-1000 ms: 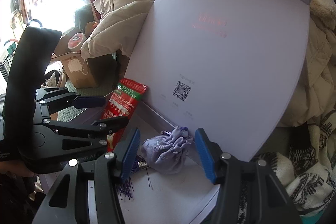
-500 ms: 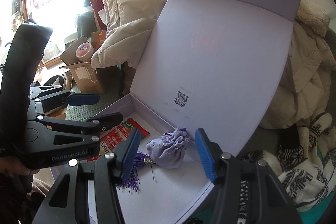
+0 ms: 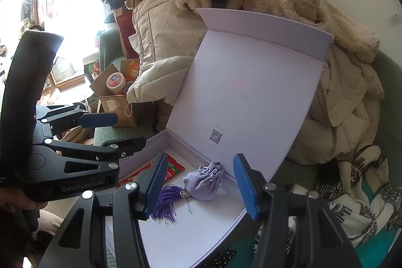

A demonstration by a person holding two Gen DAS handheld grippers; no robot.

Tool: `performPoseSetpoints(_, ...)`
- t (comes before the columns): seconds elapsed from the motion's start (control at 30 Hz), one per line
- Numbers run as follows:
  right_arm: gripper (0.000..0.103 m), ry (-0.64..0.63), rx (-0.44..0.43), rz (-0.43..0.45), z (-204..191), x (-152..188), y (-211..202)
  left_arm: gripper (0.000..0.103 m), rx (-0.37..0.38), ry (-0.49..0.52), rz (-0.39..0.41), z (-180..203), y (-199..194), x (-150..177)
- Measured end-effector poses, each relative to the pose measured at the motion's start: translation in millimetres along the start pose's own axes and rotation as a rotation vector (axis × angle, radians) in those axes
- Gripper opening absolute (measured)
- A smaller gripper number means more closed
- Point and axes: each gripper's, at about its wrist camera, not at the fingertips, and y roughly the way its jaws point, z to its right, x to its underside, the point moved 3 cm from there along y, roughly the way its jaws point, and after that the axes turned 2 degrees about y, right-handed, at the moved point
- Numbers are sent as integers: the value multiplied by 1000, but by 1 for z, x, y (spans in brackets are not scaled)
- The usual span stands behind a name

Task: Organize objects
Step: 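Lower and release the packet with the left gripper while the right releases the pouch in the box, then withdraw both grippers from the box back over the teal mat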

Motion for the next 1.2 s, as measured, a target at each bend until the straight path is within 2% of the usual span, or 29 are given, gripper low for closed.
performPoseSetpoints(0.5,55,-15,17,69,-6,10,-74,54,-9,10,57,37,-85,14)
performPoseSetpoints(1.2,55,28,60,66,-7,68,-142,60,16,18,54,94,-143,69)
